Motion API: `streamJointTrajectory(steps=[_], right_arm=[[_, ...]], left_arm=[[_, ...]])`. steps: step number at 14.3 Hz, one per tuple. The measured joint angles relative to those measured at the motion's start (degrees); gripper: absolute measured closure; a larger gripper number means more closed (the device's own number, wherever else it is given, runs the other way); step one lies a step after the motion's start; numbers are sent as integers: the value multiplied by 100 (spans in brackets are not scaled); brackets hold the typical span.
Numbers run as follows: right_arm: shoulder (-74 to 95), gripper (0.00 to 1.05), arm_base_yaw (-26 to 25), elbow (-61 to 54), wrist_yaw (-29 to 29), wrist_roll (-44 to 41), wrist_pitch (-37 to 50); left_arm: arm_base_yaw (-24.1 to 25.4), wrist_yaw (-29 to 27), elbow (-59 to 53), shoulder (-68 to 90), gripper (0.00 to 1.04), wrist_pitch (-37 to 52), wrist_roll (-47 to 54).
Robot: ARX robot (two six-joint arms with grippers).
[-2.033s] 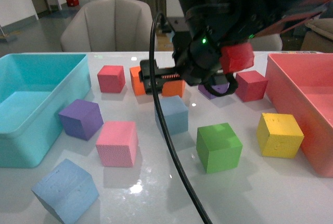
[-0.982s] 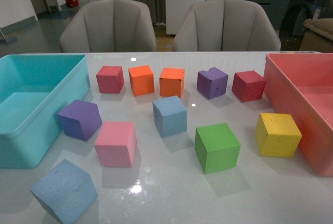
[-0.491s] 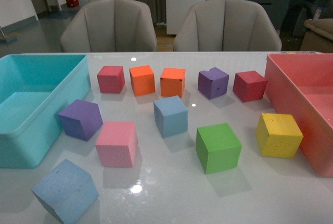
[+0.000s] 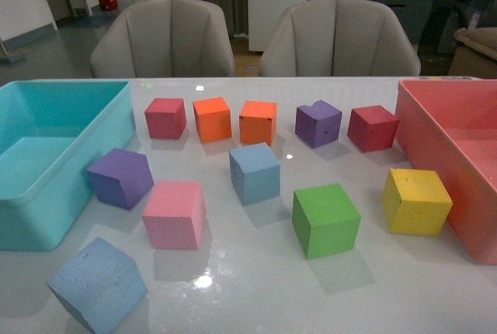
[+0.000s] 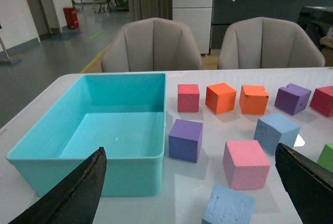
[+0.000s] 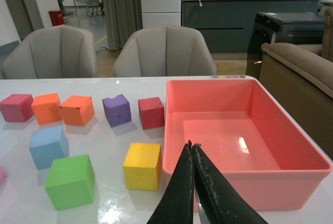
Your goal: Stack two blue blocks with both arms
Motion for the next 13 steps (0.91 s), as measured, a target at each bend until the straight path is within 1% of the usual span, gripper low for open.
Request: streamJointTrajectory(steps=[7, 8, 9, 11, 12, 13], right_arm=[[-833, 103, 0, 0, 0, 2, -833], [-1285, 103, 0, 2, -4, 0, -1554], [-1790, 103, 0, 2, -9, 0, -1797], [-1788, 103, 0, 4, -7, 0, -1838], [-1788, 98, 0, 4, -7, -4, -1840], [-1788, 85, 0, 4, -7, -4, -1840]], left_arm=[[0, 0, 0, 0, 7, 0, 0], [0, 2, 0, 0, 7, 0, 0], [0, -2, 0, 0, 7, -2, 0], [0, -2, 0, 0, 7, 0, 0], [0, 0, 0, 0, 7, 0, 0], [0, 0, 0, 0, 7, 0, 0]])
